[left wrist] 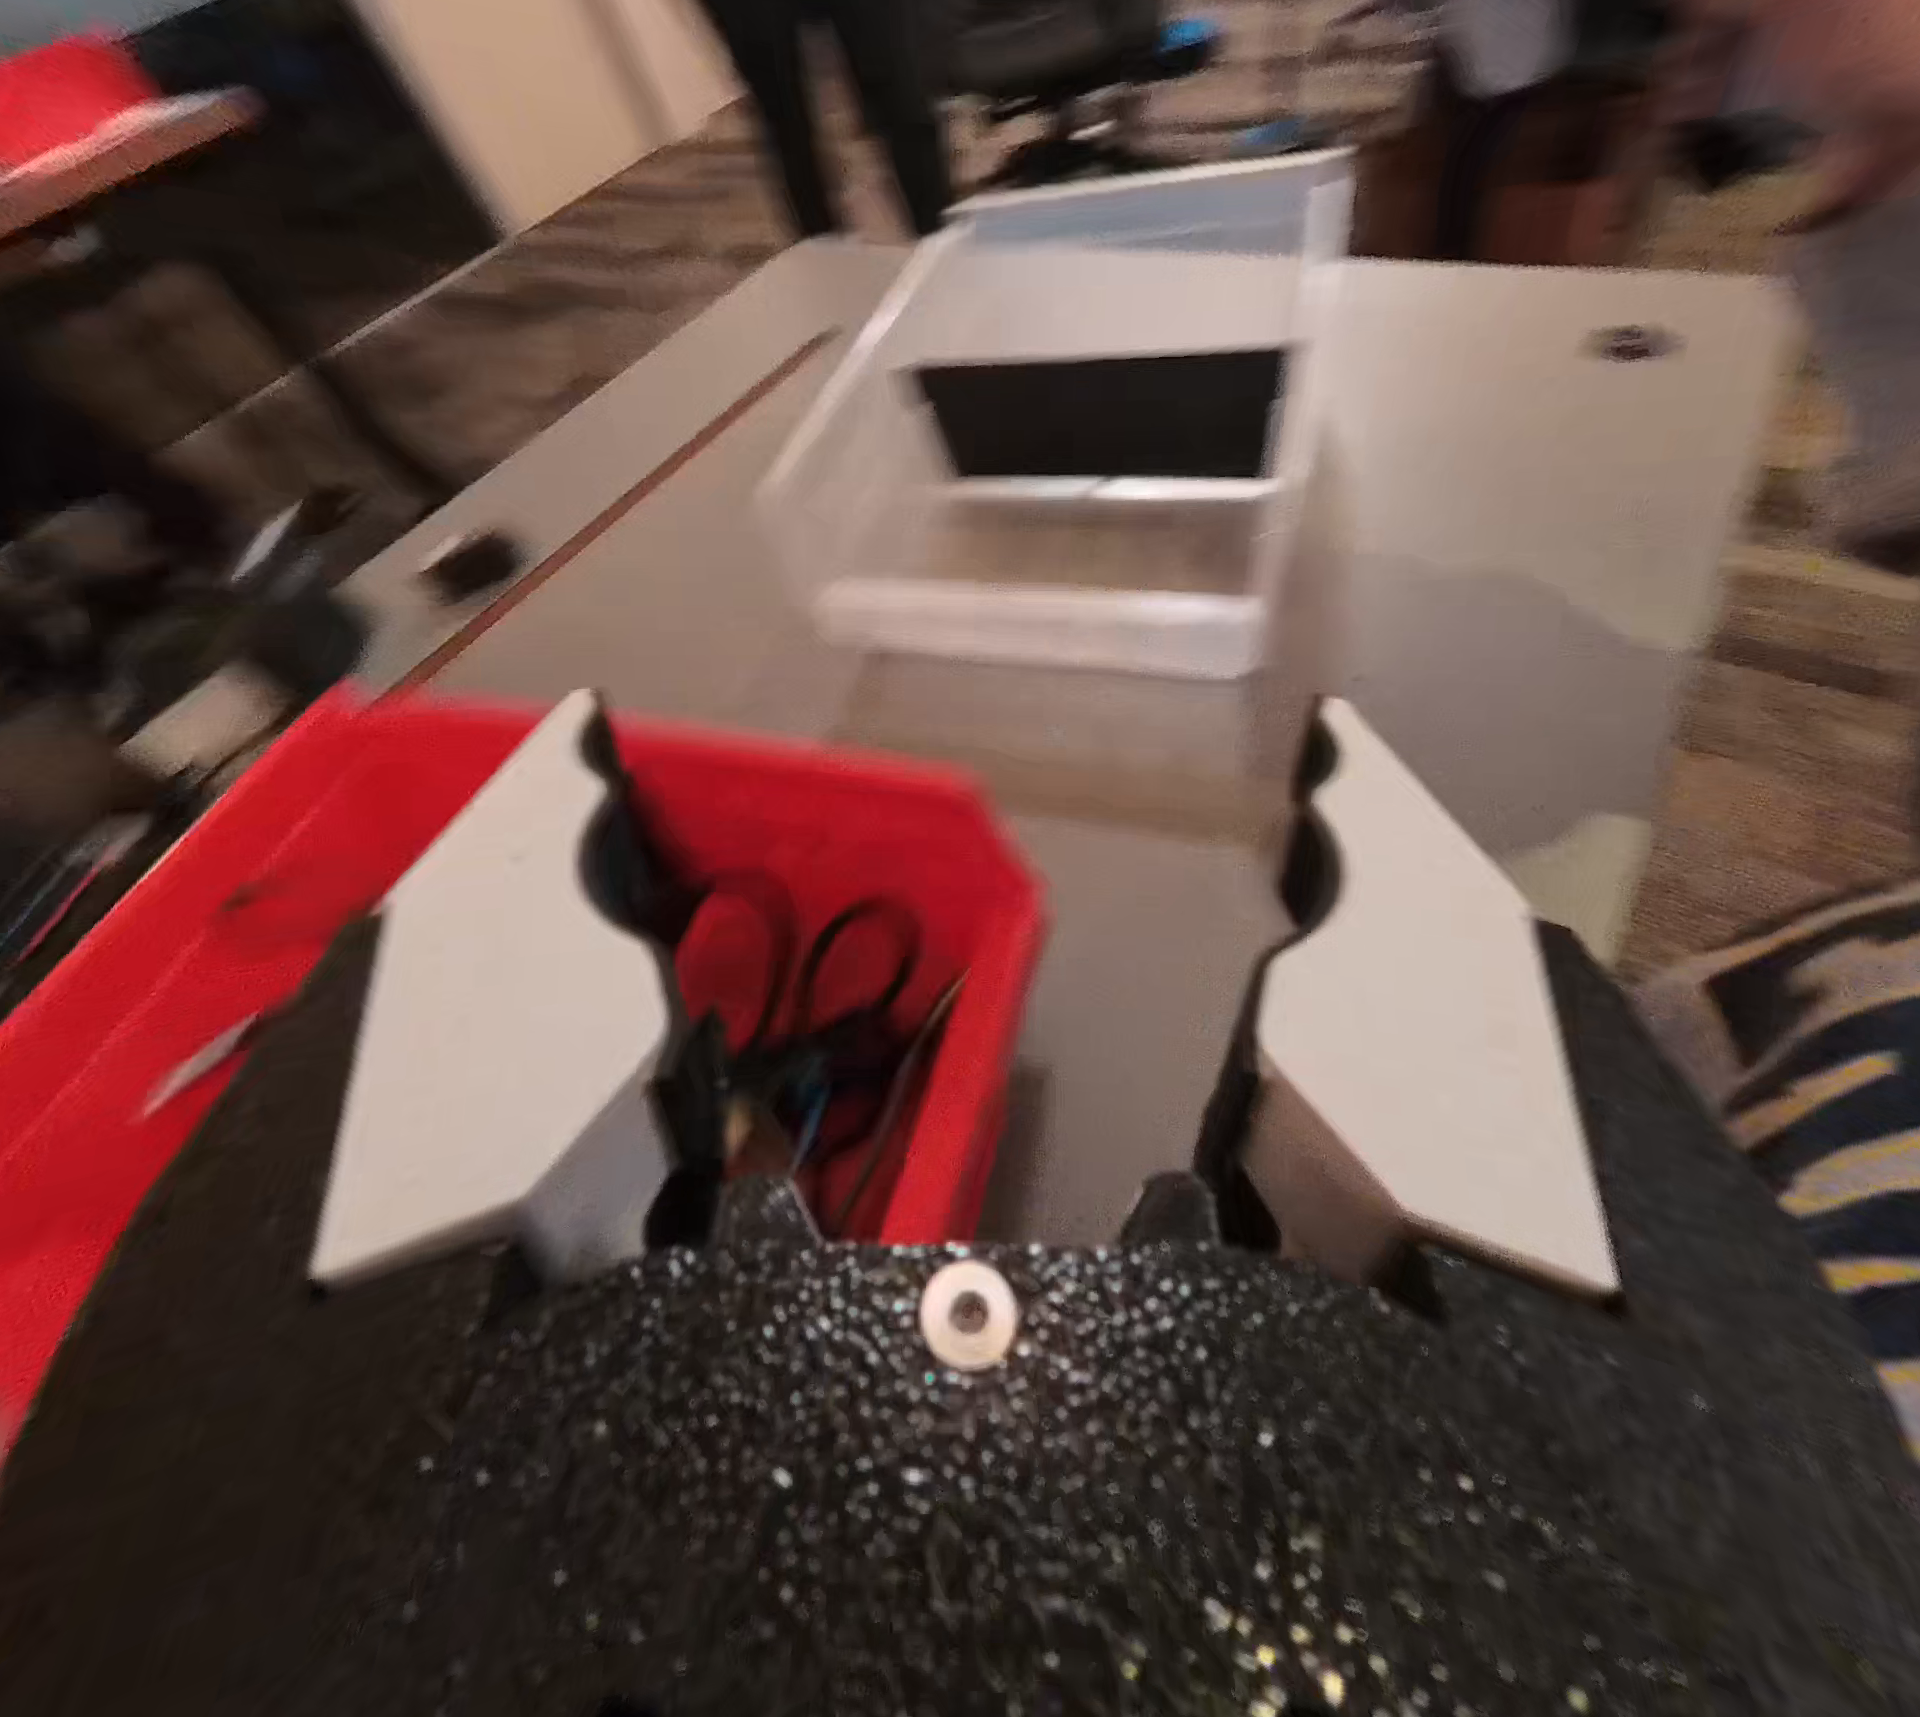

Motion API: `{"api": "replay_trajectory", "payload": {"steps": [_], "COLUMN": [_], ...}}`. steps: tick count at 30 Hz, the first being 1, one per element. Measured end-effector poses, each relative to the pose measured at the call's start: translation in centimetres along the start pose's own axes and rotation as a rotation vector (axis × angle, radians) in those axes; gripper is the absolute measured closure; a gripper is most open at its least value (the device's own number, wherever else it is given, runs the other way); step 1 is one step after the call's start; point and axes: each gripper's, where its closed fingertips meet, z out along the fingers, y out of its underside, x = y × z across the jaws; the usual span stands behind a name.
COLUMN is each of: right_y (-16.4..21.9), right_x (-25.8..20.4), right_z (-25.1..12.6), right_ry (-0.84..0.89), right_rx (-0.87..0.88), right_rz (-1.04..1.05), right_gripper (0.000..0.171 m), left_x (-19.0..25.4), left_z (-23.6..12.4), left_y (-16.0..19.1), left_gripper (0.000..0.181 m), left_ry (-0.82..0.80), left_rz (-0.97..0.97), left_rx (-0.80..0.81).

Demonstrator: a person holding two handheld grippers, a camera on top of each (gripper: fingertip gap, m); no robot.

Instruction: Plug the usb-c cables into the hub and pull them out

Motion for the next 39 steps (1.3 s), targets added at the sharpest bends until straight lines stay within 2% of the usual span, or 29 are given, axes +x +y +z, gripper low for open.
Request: {"api": "replay_trajectory", "payload": {"steps": [1, 3, 4, 5, 7, 11, 15, 17, 19, 21, 25, 26, 28, 29, 30, 33, 39], "right_y": [-0.1, 1.2, 2.9, 4.8, 7.5, 9.1, 9.7, 11.5, 13.6, 14.5, 15.5, 15.5, 15.5, 15.7, 15.9, 16.3, 16.4], "right_x": [-0.8, -3.7, -5.7, -7.3, -8.6, -11.0, -13.8, -14.9, -14.4, -13.1, -8.7, -7.7, -5.9, -4.9, -4.0, -2.9, -2.8], "right_z": [0.2, 1.1, 1.4, 1.3, 0.5, -2.2, -1.5, -0.5, -0.3, -0.9, -3.0, -3.2, -3.4, -3.4, -3.4, -3.2, -3.6], "right_ry": [-0.002, -0.055, -0.103, -0.118, -0.043, 0.031, -0.009, -0.033, 0.005, 0.038, 0.112, 0.101, 0.078, 0.086, 0.088, 0.038, -0.222], "right_rx": [0.002, -0.057, -0.143, -0.227, -0.286, -0.212, -0.210, -0.328, -0.433, -0.462, -0.487, -0.483, -0.476, -0.493, -0.510, -0.545, -0.539], "right_rz": [0.017, 0.099, 0.145, 0.187, 0.199, 0.225, 0.273, 0.293, 0.258, 0.225, 0.233, 0.230, 0.234, 0.222, 0.186, 0.141, 0.046], "right_gripper": [0.076, 0.029, 0.013, 0.011, 0.011, 0.014, 0.031, 0.029, 0.030, 0.030, 0.063, 0.082, 0.132, 0.147, 0.150, 0.153, 0.154], "left_x": [-2.5, -6.0, -7.3, -8.4, -10.6, -12.3, -12.0, -12.3, -12.6, -13.7, -16.7, -17.0, -17.2, -17.0, -17.0, -18.0, -19.1], "left_z": [-1.7, -4.7, -5.8, -6.7, -8.2, -8.7, -7.3, -6.6, -6.3, -7.2, -9.9, -10.0, -10.0, -9.8, -9.7, -10.5, -14.9], "left_y": [1.8, 5.0, 6.4, 8.0, 11.0, 15.5, 16.1, 16.7, 16.7, 17.3, 18.9, 19.2, 19.6, 19.6, 19.6, 20.0, 21.7], "left_gripper": [0.039, 0.027, 0.026, 0.026, 0.027, 0.035, 0.037, 0.034, 0.038, 0.044, 0.065, 0.081, 0.109, 0.129, 0.141, 0.176, 0.177], "left_ry": [-0.096, -0.218, -0.252, -0.280, -0.367, -0.443, -0.400, -0.388, -0.385, -0.459, -0.581, -0.562, -0.497, -0.452, -0.420, -0.462, -0.529], "left_rz": [-0.045, -0.142, -0.198, -0.251, -0.316, -0.390, -0.402, -0.393, -0.403, -0.373, -0.384, -0.397, -0.419, -0.431, -0.446, -0.412, -0.436], "left_rx": [-0.048, -0.094, -0.101, -0.115, -0.145, -0.174, -0.140, -0.174, -0.181, -0.227, -0.263, -0.263, -0.267, -0.266, -0.264, -0.272, -0.281]}}
